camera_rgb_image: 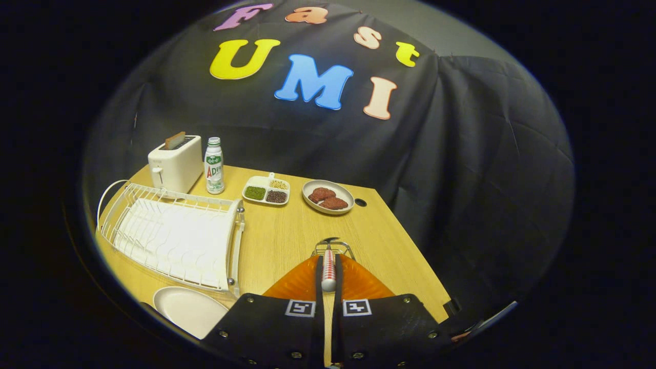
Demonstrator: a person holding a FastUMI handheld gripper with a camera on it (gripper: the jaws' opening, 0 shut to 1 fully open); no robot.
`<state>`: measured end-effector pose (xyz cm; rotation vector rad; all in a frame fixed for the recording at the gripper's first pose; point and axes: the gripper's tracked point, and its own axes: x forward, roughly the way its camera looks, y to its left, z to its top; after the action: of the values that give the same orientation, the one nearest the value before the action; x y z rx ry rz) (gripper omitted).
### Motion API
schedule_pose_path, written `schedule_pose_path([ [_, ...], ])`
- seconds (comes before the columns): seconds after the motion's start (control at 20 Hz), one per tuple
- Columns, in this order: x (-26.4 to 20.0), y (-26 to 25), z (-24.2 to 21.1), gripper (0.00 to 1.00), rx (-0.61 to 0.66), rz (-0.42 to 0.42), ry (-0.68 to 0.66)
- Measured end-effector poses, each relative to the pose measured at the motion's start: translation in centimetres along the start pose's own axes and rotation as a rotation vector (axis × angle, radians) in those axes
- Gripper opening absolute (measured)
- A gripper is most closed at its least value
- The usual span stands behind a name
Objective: Take the plate from the dish rack, then take the spoon from the basket and place it into the plate.
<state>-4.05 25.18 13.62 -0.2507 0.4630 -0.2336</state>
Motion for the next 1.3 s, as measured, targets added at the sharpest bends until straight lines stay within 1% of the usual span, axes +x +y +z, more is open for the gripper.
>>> schedule_pose_path([
  [0.1, -1.1, 1.4, 1.1, 0.06, -0.026, 0.039, -0.037],
  [0.3, -3.7, 5.4, 2.6, 0.06, -0.067, 0.15, -0.099],
  [0.6, -8.6, 12.1, 2.6, 0.05, -0.14, 0.34, -0.159],
  [0.75, -11.2, 14.5, 1.4, 0.05, -0.173, 0.424, -0.172],
  [1.0, -14.5, 17.2, -1.3, 0.05, -0.224, 0.537, -0.172],
  [1.3, -16.9, 18.0, -4.8, 0.05, -0.269, 0.634, -0.167],
])
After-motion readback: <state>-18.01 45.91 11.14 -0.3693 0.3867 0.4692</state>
